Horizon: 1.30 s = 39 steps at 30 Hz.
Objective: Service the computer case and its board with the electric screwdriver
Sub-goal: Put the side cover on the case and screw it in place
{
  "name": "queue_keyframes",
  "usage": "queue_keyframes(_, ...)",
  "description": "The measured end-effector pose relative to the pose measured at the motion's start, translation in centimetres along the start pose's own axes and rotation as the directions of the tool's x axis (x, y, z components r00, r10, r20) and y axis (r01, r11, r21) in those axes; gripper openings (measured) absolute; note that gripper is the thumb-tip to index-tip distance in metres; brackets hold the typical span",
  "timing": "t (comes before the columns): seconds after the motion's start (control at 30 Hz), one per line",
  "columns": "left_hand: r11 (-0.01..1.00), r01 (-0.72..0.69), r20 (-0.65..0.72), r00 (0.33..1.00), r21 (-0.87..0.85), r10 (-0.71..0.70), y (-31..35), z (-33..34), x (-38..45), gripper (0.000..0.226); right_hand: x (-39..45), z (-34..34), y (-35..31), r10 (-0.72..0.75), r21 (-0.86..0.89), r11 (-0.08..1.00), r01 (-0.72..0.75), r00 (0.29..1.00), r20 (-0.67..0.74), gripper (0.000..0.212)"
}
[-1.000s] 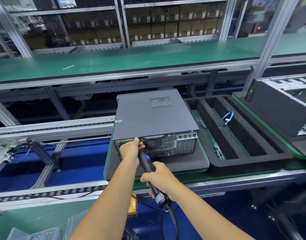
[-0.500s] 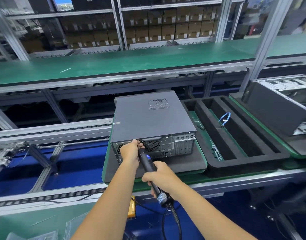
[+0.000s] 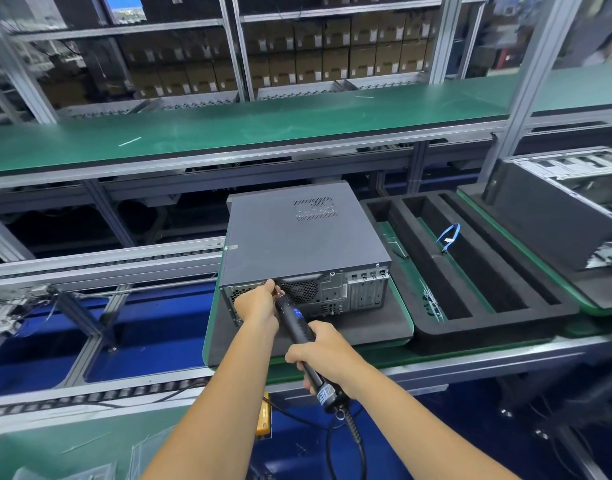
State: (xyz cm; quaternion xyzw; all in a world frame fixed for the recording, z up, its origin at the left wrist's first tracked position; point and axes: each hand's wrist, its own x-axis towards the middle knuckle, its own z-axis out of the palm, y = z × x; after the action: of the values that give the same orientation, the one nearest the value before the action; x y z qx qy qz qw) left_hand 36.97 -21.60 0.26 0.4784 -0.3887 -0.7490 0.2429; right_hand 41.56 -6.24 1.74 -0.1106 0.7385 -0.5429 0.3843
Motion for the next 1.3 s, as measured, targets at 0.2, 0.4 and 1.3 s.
queue_keyframes(0.2, 0.998, -0.067, -0.057, 0.996, -0.001, 0.067, -0.2, 0.4, -0.7, 0.02, 0.5, -0.1, 0.0, 0.005, 0.016, 1.0, -0.005, 1.0, -0.003, 0.059)
queue_keyframes(0.4, 0.995, -0.088, -0.017, 0.996, 0.043, 0.089, -0.4, 0.4, -0.9, 0.021, 0.6, -0.3, 0.1, 0.004, 0.041, 0.999, -0.004, 1.0, 0.01, 0.064)
queue_keyframes(1.3, 0.927, -0.3, 0.448, 0.877, 0.224, 0.175, 1.5, 13.8, -1.8, 0.021, 3.0, -11.8, -5.0, -0.172, 0.073, 0.979, 0.191, 0.963, -0.205, 0.026)
